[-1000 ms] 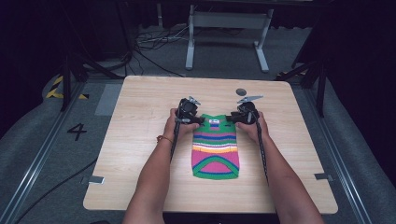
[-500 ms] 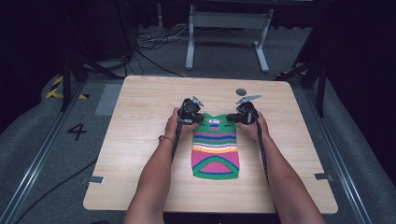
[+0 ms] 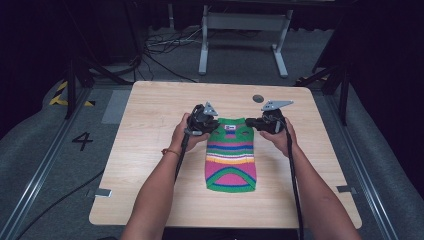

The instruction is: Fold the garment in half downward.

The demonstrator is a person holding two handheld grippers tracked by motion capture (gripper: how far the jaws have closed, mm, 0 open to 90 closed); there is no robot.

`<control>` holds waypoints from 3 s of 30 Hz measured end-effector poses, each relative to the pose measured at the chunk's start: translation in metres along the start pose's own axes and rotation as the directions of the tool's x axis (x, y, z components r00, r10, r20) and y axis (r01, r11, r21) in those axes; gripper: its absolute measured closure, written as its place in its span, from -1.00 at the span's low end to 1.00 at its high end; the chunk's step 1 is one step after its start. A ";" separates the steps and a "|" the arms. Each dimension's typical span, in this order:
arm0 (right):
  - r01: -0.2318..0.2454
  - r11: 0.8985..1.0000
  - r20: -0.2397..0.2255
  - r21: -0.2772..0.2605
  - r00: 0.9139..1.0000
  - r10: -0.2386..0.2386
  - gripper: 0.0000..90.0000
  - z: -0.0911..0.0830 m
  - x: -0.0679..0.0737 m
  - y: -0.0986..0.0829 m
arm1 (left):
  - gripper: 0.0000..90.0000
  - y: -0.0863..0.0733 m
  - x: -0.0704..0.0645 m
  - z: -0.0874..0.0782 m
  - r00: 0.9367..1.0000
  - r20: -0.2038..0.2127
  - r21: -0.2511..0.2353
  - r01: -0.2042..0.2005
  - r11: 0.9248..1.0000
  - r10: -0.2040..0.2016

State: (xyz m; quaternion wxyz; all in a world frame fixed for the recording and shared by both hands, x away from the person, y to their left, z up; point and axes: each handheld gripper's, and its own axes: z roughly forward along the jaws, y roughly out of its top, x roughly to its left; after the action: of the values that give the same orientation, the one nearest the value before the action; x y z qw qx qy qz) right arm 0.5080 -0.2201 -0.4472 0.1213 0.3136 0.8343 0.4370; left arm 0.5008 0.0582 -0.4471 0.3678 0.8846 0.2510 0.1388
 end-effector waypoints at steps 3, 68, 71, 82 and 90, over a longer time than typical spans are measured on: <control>0.027 0.999 -0.020 -0.019 0.999 -0.027 0.92 -0.009 0.008 0.002 | 0.84 -0.003 -0.006 -0.011 1.000 0.012 -0.027 -0.023 0.999 0.023; 0.250 0.963 -0.267 0.102 0.939 -0.215 0.75 -0.076 0.111 -0.095 | 0.46 -0.090 -0.132 -0.080 0.956 0.163 0.031 -0.254 0.967 0.245; 0.234 0.970 -0.237 0.070 0.948 -0.212 0.73 -0.085 0.113 -0.093 | 0.49 -0.086 -0.131 -0.086 0.966 0.156 -0.012 -0.205 0.979 0.204; 0.256 0.962 -0.257 0.099 0.940 -0.224 0.77 -0.065 0.125 -0.100 | 0.74 -0.089 -0.148 -0.052 0.954 0.221 0.056 -0.217 0.974 0.200; 0.269 0.957 -0.234 0.110 0.943 -0.238 0.82 -0.055 0.129 -0.110 | 0.81 -0.096 -0.138 -0.046 0.964 0.194 0.028 -0.188 0.982 0.179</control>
State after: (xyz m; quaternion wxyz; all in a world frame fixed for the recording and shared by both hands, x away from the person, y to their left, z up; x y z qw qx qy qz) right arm 0.3363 -0.2215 -0.4945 0.0619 0.1613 0.9045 0.3899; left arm 0.3331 0.0673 -0.4926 0.3552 0.9215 0.1347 0.0812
